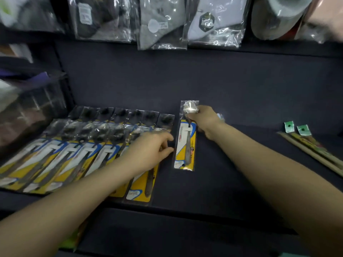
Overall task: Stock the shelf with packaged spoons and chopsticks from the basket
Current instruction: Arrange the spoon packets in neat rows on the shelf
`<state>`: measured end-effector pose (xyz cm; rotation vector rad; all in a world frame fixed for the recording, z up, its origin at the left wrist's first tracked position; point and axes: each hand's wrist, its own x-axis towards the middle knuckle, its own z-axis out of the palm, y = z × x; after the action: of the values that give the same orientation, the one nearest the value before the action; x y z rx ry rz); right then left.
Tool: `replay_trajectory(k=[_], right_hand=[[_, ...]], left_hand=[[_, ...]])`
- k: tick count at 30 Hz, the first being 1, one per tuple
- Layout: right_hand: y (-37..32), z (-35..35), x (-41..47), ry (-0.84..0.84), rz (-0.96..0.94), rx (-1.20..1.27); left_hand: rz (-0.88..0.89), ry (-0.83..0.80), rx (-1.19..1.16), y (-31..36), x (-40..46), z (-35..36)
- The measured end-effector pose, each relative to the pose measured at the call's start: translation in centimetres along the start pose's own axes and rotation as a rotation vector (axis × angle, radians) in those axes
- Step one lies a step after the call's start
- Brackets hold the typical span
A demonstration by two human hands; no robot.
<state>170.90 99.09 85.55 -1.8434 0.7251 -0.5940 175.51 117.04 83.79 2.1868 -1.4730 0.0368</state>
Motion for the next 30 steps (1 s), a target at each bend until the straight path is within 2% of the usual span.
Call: replay_trajectory(k=[3,5,8,10,13,16,20,22,26,30], right_hand=[[1.2,1.2,1.8,-0.091,0.114,0.017],[1.6,2.0,2.7,-0.111,0.140,-0.045],[1.8,2.8,3.6,-0.057,0.096,-0.230],[1.8,3.2,3.5,0.019,0.035,-0.326],[1.6,3.9,2.6,0.083,-0.076,-0.492],[1.3,4.1,0.8,0.054,-0.178,-0.691],[2.5,3.7,-2.5,-0.256,-0.246,-0.868],[3.1,3.7,-4.4,-0.339,-0.261,-0.896],[3.3,4.5,-5.8,-0.291,-0.204,-0.982],[2.6,5.0,-5.8,-0.277,-0.175,-0.957]], left_hand=[[0.026,-0.006,0.115,-2.1,-1.6,-0.5],[-0.003,-0.130,0.206,-3.0,-2.9,-0.7],[-0.057,-0.316,0.256,-3.7,-4.5,-1.0],[-0.057,-0.373,0.272,-3.8,-4.8,-1.1],[0.004,-0.374,0.283,-4.1,-4.9,-1.2],[0.044,-0.393,0.292,-4.1,-4.8,-1.2],[0.068,-0.406,0.285,-4.1,-4.6,-1.2],[0.073,-0.405,0.279,-4.3,-4.6,-1.1],[0.083,-0.408,0.270,-4.1,-4.5,-1.1],[0.096,-0.396,0.269,-4.1,-4.1,-1.2]])
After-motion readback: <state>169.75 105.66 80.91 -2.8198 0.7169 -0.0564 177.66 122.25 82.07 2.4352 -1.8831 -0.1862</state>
